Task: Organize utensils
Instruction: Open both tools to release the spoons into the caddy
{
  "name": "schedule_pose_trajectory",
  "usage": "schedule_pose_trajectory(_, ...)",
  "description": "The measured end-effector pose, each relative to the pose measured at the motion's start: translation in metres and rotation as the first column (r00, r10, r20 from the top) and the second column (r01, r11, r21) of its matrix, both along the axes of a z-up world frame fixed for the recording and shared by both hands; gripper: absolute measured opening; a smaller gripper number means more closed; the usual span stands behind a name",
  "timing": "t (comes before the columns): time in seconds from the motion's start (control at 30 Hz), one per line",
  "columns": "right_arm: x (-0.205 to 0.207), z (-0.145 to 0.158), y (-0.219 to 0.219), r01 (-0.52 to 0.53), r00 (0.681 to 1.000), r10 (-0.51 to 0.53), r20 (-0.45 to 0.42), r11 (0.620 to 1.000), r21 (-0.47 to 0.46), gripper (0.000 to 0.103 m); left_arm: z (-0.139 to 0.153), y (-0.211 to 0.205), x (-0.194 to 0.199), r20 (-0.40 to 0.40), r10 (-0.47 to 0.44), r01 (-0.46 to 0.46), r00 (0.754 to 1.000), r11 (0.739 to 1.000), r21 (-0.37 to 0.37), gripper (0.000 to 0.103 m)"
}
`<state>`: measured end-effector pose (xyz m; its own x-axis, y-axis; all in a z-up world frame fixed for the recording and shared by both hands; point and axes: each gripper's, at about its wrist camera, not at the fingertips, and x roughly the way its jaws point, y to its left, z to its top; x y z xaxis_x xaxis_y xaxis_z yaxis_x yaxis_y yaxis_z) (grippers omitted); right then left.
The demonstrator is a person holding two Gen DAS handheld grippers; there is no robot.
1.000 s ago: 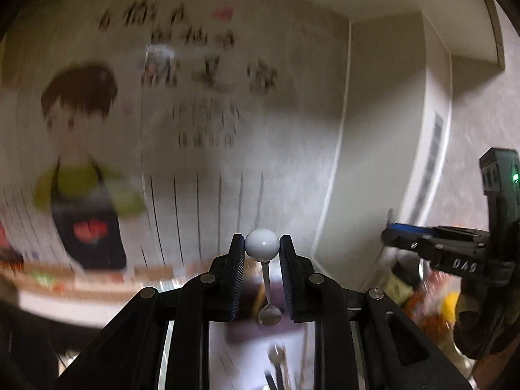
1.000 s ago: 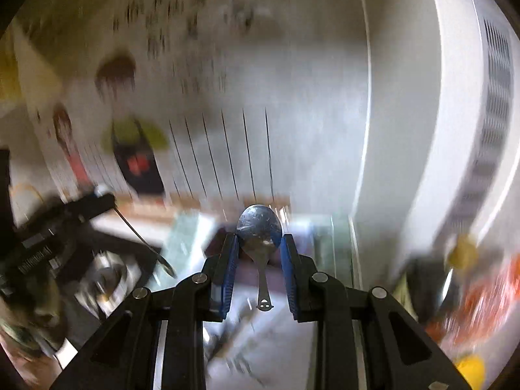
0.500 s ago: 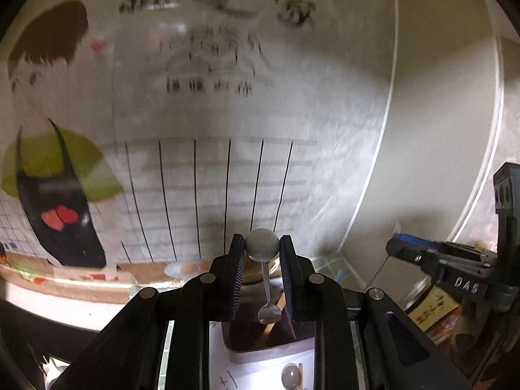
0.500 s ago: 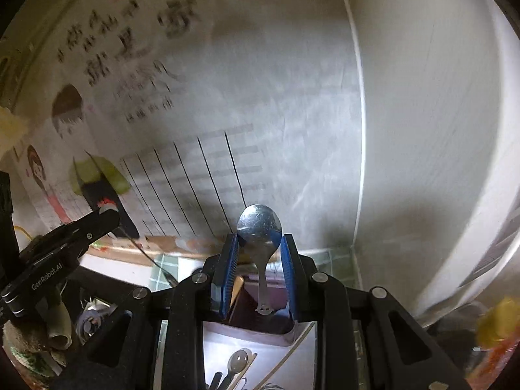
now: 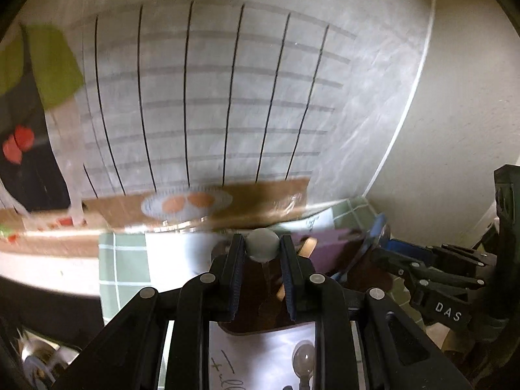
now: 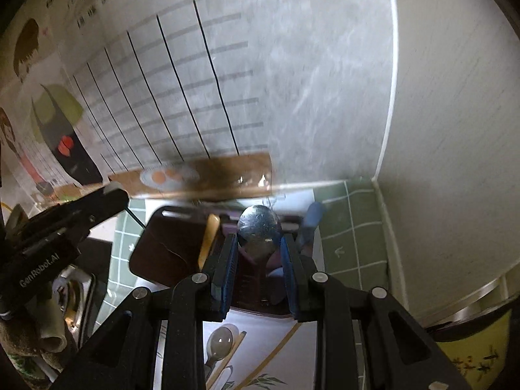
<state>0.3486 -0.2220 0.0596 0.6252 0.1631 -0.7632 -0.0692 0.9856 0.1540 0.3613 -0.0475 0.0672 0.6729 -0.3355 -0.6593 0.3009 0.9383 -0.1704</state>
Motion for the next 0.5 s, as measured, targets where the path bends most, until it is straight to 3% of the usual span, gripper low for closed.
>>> schedule_pose_trajectory(0.1, 0.001, -0.007, 0.003, -0.001, 0.999, 0.000, -0.033, 1.000, -0.018, 0.027, -0.004, 0.003, -0.003, -0.014, 0.012, -0.012, 1.000, 1.000, -0.009, 0.024)
schedule_pose_trajectory(0.2, -0.009, 0.000, -0.001, 0.010, 1.000, -0.011, -0.012, 0.999, -0.049, 0.028, 0.005, 0.008, -0.015, 0.010, 0.024, -0.024, 1.000, 1.000, -0.010, 0.025)
schedule_pose_trajectory(0.3, -0.026, 0.011, -0.006, 0.024, 1.000, -0.023, 0.019, 0.996, -0.089, 0.038, 0.017, 0.017, -0.037, 0.034, 0.040, -0.039, 0.999, 0.999, -0.012, 0.035)
schedule_pose_trajectory(0.37, -0.040, 0.014, -0.009, 0.035, 0.999, -0.031, 0.031, 0.993, -0.110, 0.045, 0.018, 0.023, -0.052, 0.039, 0.050, -0.050, 0.998, 0.999, -0.006, 0.049)
schedule_pose_trajectory(0.5, -0.060, -0.007, -0.012, 0.036, 0.999, -0.040, -0.033, 0.992, -0.119, 0.046, 0.007, 0.034, -0.084, 0.019, 0.045, -0.046, 0.999, 0.999, 0.028, 0.052)
